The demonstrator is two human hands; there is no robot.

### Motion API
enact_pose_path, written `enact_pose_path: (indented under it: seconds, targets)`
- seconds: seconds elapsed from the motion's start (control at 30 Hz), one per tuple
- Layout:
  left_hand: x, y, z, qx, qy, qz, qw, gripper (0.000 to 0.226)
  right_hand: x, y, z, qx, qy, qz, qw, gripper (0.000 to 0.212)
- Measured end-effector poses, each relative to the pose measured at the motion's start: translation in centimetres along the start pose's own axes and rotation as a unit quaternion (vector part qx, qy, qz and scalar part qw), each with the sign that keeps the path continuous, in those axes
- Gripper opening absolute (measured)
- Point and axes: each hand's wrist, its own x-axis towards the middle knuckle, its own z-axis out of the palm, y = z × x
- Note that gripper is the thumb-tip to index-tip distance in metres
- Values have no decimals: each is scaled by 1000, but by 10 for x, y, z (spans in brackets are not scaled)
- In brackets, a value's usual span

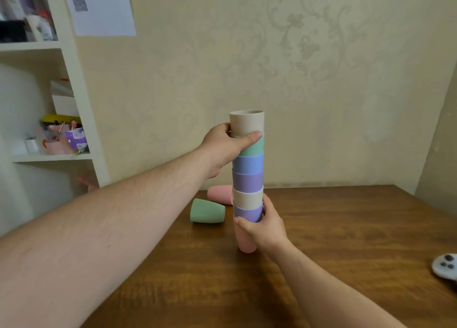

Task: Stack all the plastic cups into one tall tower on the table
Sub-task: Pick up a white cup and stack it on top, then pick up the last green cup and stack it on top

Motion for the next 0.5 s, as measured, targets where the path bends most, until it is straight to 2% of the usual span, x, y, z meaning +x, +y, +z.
enact_pose_path:
  seconds: [0.07,0.17,0.2,0.33,0.5]
  targets:
    - [-1,-4,-3,-1,-13,1,1000,51,2,2,1,3,-5,0,1000,100]
    - [-2,-13,-10,12,-39,-2,999,41,4,3,1,8,-8,-2,1000,105]
    - [-3,-19,-13,25,-47,0,999,44,4,4,1,9,-9,-3,1000,105]
    - [-8,-63,-30,137,-48,-14,989,82,7,8,2,9,-12,-6,1000,106]
    - [-25,-147,-47,255,-33,-58,965,71,9,11,1,14,-15,-12,1000,108]
